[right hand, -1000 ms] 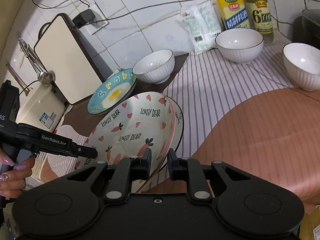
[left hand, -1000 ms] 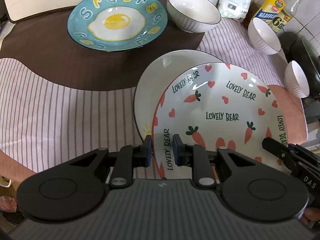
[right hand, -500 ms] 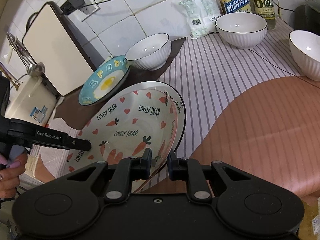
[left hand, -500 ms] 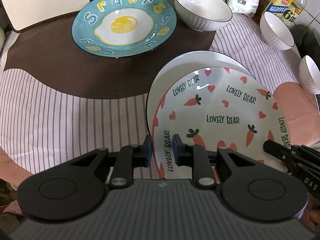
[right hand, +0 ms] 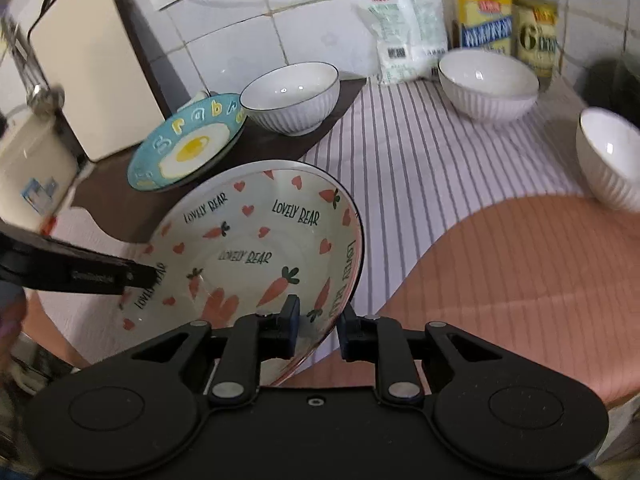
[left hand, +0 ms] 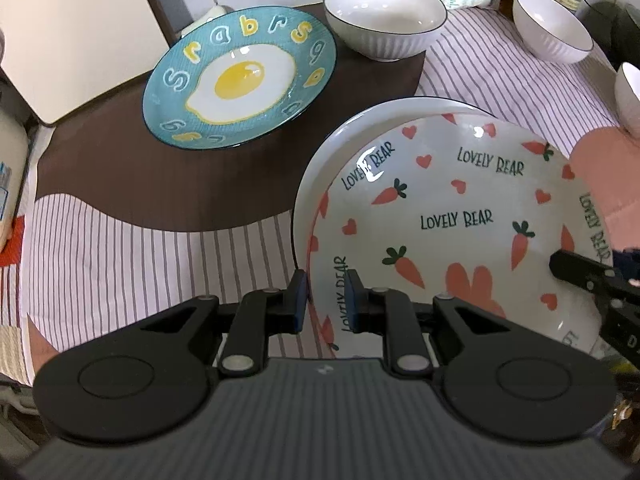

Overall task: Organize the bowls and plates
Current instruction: 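Lift the bunny plate with both grippers, lower it onto the white plate, release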

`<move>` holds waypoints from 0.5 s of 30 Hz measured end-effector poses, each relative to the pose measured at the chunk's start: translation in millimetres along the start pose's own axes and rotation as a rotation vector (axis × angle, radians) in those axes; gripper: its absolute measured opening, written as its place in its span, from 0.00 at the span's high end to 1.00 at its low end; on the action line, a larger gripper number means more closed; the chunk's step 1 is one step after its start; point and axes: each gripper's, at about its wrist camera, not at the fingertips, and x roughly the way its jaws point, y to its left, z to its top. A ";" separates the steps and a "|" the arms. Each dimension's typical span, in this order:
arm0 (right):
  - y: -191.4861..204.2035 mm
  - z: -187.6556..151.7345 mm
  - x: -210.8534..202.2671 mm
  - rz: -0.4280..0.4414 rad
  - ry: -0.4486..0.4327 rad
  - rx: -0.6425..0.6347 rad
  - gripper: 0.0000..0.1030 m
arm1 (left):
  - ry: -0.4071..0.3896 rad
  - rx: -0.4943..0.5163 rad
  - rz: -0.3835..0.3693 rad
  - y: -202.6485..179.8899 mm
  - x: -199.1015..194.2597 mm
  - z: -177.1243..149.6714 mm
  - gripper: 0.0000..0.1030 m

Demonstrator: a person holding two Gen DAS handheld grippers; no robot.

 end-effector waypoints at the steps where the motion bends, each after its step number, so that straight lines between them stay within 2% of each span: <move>1: 1.9 -0.1 1.3 -0.014 0.000 -0.018 0.73 | -0.006 0.004 0.004 -1.4 0.3 -0.9 0.82; 5: 4.4 -1.7 5.9 -0.044 -0.019 -0.066 0.68 | -0.036 0.026 0.029 -8.1 0.6 -5.8 0.82; 11: -6.1 -2.2 14.8 -0.008 -0.031 -0.040 0.68 | -0.072 0.045 0.073 -14.1 0.7 -7.8 0.82; 15: -2.0 -7.1 20.1 -0.005 -0.059 -0.087 0.64 | -0.083 0.024 0.058 -8.2 -1.4 -7.3 0.82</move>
